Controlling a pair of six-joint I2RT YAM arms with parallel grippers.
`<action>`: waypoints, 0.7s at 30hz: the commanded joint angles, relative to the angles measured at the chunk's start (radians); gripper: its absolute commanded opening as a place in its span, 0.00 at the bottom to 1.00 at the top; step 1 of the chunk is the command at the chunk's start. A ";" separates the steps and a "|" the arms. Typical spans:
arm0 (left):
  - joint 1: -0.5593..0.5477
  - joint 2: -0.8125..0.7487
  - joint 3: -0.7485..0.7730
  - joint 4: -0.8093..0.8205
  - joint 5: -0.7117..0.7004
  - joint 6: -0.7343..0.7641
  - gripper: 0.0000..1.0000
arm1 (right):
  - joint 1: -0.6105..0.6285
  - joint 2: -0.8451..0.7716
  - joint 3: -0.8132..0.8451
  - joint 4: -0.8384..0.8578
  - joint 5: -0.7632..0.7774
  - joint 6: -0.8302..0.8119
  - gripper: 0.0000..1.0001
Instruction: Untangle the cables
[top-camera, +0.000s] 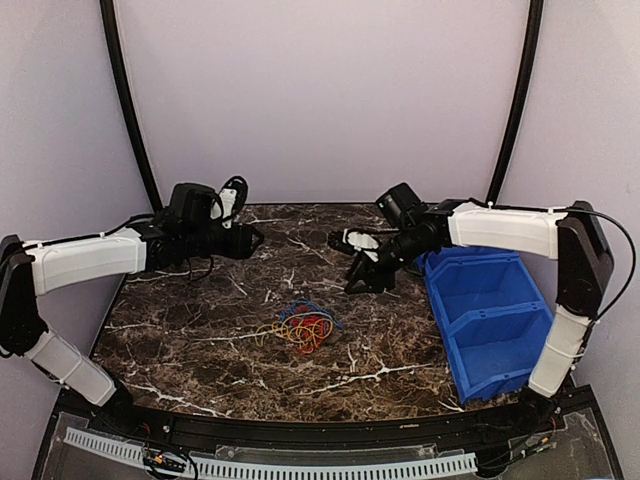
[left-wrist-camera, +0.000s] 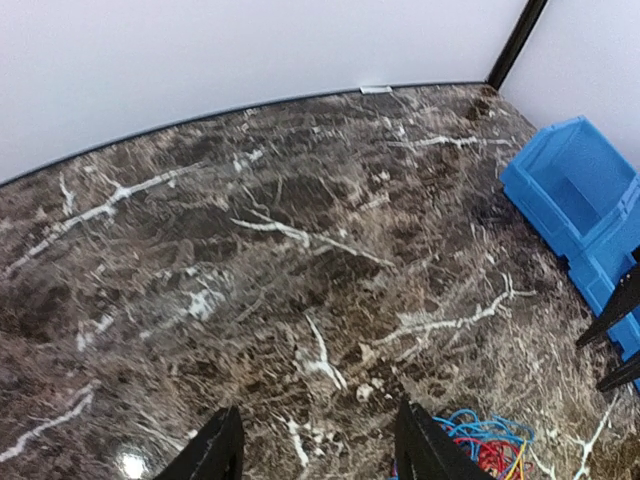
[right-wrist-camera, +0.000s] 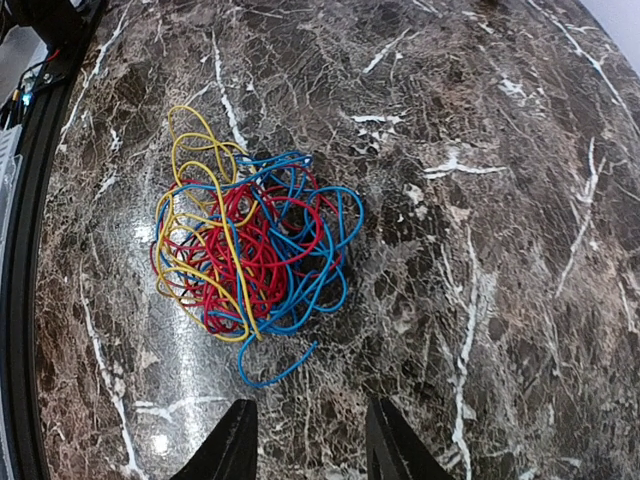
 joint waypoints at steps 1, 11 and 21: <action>-0.004 0.043 0.032 -0.077 0.138 -0.034 0.54 | 0.061 0.072 0.103 -0.057 0.032 0.012 0.39; -0.002 0.225 0.083 -0.101 0.439 -0.133 0.35 | 0.206 0.111 0.107 -0.003 0.226 0.116 0.46; -0.002 0.332 0.148 -0.215 0.521 -0.126 0.45 | 0.243 0.140 0.080 0.050 0.276 0.105 0.52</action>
